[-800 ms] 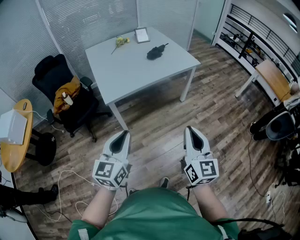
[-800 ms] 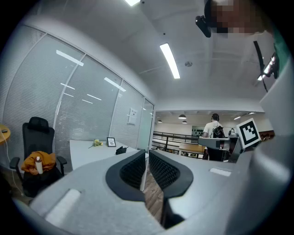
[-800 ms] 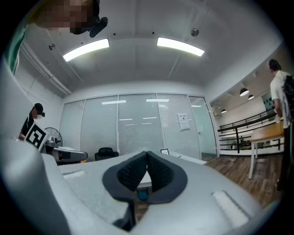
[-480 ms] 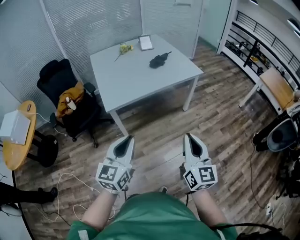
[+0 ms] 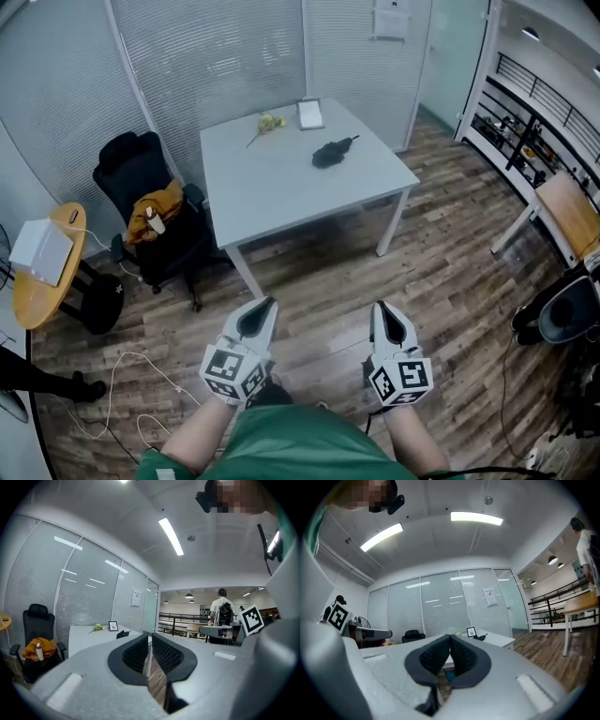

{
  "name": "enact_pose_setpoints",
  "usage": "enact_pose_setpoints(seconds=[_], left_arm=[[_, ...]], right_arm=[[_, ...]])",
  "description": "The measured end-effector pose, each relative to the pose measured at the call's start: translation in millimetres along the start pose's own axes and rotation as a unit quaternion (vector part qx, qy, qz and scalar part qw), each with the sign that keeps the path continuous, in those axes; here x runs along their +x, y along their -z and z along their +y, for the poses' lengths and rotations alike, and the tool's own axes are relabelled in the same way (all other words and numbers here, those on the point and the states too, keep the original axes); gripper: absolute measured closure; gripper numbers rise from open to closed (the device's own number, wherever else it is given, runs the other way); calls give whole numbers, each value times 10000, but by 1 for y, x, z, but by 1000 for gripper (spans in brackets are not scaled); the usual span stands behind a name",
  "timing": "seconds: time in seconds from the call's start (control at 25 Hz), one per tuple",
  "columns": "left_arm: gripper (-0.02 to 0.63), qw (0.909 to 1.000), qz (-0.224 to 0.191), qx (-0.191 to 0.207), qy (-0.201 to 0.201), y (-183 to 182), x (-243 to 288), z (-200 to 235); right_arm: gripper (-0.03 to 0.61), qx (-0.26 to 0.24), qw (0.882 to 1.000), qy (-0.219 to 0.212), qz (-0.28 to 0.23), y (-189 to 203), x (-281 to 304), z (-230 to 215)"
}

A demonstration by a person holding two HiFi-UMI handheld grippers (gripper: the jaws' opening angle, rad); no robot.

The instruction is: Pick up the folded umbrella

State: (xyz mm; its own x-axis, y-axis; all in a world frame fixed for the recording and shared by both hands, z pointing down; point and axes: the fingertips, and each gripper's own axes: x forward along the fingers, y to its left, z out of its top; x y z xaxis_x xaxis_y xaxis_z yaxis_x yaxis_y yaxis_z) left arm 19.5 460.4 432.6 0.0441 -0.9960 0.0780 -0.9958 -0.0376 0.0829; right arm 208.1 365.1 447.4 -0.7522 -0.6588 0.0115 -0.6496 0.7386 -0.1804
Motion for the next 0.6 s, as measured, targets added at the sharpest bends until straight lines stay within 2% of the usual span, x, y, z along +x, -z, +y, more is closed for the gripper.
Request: enact_pose_setpoints(seconds=[0.24,0.6], left_arm=[[578,9997,152,-59,-153,9,37,32],[580,9973,152,-615,366,12,146,86]], right_arm=[[575,11,9994,39,342,22,33,-12],[575,-248,9969,486,568,21,115,-44]])
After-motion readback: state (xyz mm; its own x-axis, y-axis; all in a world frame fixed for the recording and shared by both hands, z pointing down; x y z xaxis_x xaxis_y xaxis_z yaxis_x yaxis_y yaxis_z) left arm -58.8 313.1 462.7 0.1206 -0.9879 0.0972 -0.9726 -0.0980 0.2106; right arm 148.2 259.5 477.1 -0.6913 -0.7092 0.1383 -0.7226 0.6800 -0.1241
